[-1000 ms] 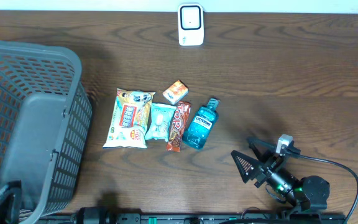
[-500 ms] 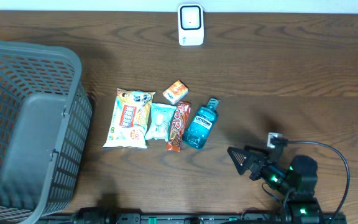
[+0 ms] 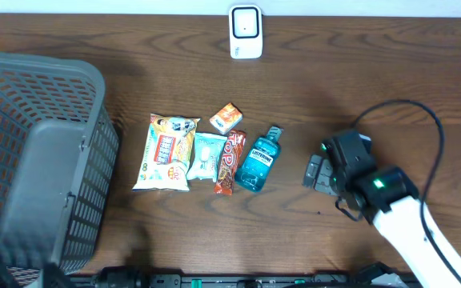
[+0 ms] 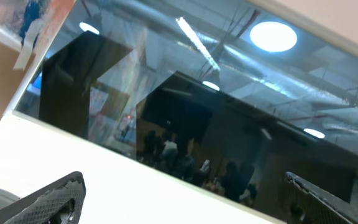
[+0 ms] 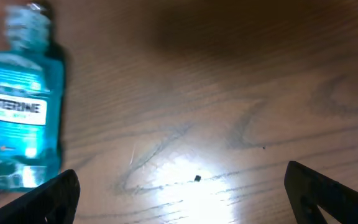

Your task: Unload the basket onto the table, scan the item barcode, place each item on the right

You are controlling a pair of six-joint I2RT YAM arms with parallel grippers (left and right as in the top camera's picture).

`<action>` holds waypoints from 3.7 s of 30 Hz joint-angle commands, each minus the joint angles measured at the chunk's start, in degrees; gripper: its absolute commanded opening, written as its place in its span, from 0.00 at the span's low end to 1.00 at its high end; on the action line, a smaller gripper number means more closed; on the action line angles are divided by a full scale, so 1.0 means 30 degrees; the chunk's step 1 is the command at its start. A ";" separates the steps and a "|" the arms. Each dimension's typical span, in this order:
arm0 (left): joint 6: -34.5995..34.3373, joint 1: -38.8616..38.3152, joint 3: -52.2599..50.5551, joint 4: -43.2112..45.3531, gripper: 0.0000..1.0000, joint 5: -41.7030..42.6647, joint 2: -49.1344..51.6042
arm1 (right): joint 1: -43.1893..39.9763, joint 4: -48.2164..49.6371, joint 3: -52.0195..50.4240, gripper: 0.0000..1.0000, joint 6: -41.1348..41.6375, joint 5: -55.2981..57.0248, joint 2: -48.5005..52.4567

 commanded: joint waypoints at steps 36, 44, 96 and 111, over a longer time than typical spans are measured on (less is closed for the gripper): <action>-0.0175 0.1421 -0.7482 -0.2528 0.98 -0.2025 -0.0022 | 0.1188 0.1683 0.4597 0.97 -0.0306 -0.0780 0.8036; 0.0903 0.1421 -0.8043 -0.2463 0.98 0.0306 -0.0015 | 0.3519 0.0510 0.9209 0.94 0.1260 -0.0940 1.3449; 0.4991 0.1443 -1.1832 0.6470 0.98 -0.4131 0.6164 | 0.3840 -0.0590 1.0214 0.99 0.1348 -0.0605 1.4360; 0.5552 0.1902 -1.1344 1.7945 0.98 0.1042 0.9151 | 0.3854 -0.1086 1.0214 0.99 0.0357 -0.0474 1.4360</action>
